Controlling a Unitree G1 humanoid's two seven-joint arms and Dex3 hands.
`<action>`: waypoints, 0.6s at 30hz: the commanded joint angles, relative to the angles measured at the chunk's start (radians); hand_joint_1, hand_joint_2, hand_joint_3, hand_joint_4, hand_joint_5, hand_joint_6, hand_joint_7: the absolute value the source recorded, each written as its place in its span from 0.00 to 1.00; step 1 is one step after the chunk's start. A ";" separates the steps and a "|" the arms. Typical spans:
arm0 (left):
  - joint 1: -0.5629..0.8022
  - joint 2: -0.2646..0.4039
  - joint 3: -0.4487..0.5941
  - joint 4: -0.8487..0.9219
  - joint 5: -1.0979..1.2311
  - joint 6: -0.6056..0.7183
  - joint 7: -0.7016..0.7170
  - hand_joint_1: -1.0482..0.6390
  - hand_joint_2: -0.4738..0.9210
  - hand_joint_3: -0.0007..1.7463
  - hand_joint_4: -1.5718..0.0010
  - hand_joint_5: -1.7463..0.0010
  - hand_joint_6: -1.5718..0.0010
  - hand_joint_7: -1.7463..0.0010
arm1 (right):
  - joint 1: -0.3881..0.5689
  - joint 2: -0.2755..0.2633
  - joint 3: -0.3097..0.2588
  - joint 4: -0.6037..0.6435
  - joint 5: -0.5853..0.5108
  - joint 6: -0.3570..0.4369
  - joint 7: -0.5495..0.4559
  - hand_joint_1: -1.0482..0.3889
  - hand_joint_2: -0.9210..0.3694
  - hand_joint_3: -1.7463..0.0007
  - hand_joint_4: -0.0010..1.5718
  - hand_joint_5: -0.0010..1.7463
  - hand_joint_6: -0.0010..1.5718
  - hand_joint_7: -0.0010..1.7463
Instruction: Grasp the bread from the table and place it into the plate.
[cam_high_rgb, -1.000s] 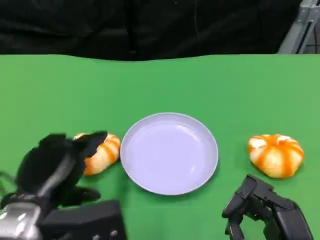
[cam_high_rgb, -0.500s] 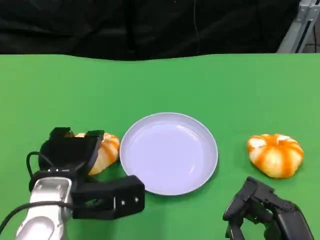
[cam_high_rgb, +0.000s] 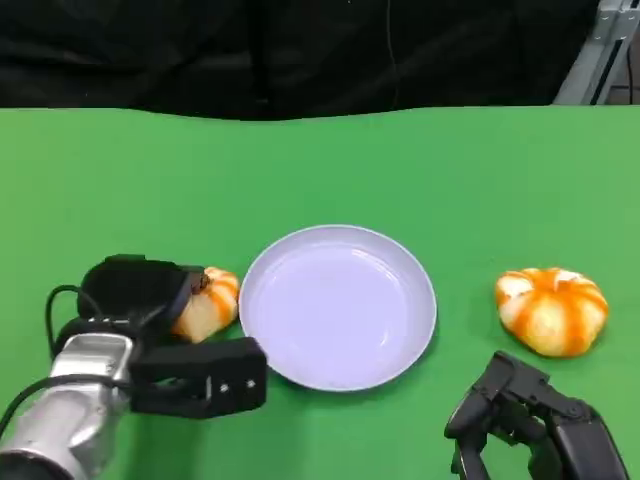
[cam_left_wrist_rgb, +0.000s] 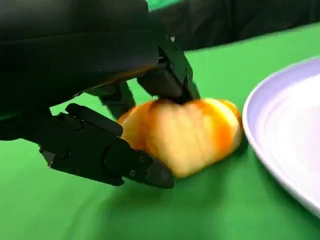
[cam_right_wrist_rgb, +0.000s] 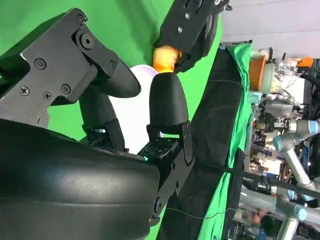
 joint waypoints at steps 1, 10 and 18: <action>-0.007 0.037 0.003 0.007 -0.036 -0.069 0.079 0.49 1.00 0.03 0.42 0.01 0.54 0.12 | -0.001 -0.007 -0.005 0.007 0.010 -0.009 -0.001 0.71 0.45 0.20 0.42 0.99 0.42 0.86; 0.062 0.057 0.052 -0.128 -0.038 -0.009 0.216 0.52 0.93 0.12 0.43 0.00 0.56 0.04 | -0.009 -0.009 -0.015 0.017 0.012 -0.009 -0.001 0.73 0.44 0.19 0.43 0.99 0.42 0.86; 0.112 0.050 0.087 -0.255 -0.032 0.031 0.320 0.52 0.70 0.55 0.44 0.00 0.56 0.00 | -0.014 -0.001 -0.008 0.032 0.004 -0.022 -0.010 0.71 0.46 0.20 0.44 0.99 0.44 0.86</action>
